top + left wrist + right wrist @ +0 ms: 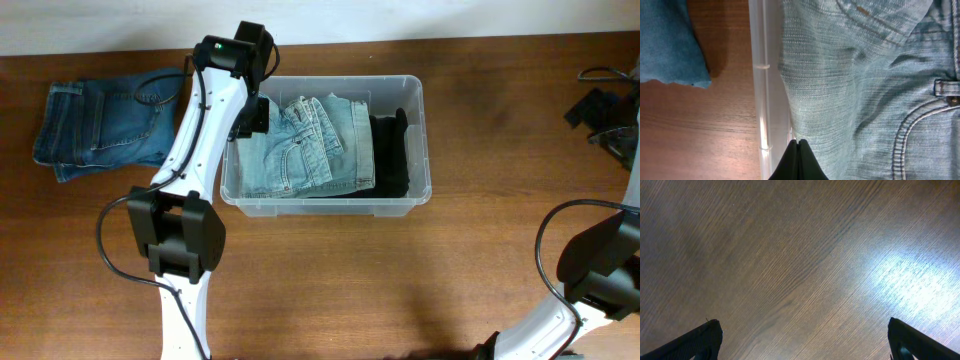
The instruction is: Pack container
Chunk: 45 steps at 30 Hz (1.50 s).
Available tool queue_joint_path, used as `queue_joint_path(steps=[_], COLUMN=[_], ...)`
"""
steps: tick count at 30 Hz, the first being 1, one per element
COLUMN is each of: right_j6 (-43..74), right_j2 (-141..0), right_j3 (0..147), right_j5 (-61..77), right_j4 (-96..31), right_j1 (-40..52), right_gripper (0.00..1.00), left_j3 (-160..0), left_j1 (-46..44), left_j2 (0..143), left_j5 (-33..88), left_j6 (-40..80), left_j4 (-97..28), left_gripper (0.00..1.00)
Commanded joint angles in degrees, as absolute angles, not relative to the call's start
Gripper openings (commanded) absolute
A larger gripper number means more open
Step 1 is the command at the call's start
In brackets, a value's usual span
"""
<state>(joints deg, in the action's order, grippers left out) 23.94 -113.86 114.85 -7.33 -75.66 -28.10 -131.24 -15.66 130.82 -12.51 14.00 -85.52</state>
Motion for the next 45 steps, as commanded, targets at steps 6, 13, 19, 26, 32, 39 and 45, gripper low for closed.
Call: queue_joint_path(steps=[6, 13, 19, 26, 32, 39, 45], right_j6=[24.3, 24.3, 24.3, 24.3, 24.3, 24.3, 24.3], right_j2=[-114.5, -114.5, -114.5, -114.5, -114.5, -114.5, -114.5], right_j3=[114.7, 114.7, 114.7, 114.7, 114.7, 114.7, 114.7], right_j5=[-8.2, -8.2, -8.2, -8.2, -8.2, -8.2, -8.2], right_j4=[-75.7, -75.7, -75.7, -75.7, -75.7, -75.7, -75.7], right_j1=[-28.1, -28.1, -28.1, -28.1, -28.1, -28.1, -28.1], right_gripper=[0.98, 0.98, 0.98, 0.98, 0.98, 0.98, 0.99], left_j3=[-131.3, -131.3, -131.3, -131.3, -131.3, -131.3, -131.3], left_j1=[-15.6, -15.6, -15.6, -15.6, -15.6, -15.6, -16.2], left_j2=[135.0, 135.7, 136.1, 136.2, 137.8, 140.8, 141.2], left_j5=[-12.8, -12.7, -12.2, -11.4, -10.9, -8.6, -8.4], left_j6=[14.8, 14.8, 14.7, 14.7, 14.7, 14.5, 14.5], left_j4=[-85.1, -84.0, -82.0, -80.1, -79.3, -78.4, -78.1], left_gripper=[0.01, 0.01, 0.01, 0.01, 0.01, 0.01, 0.01])
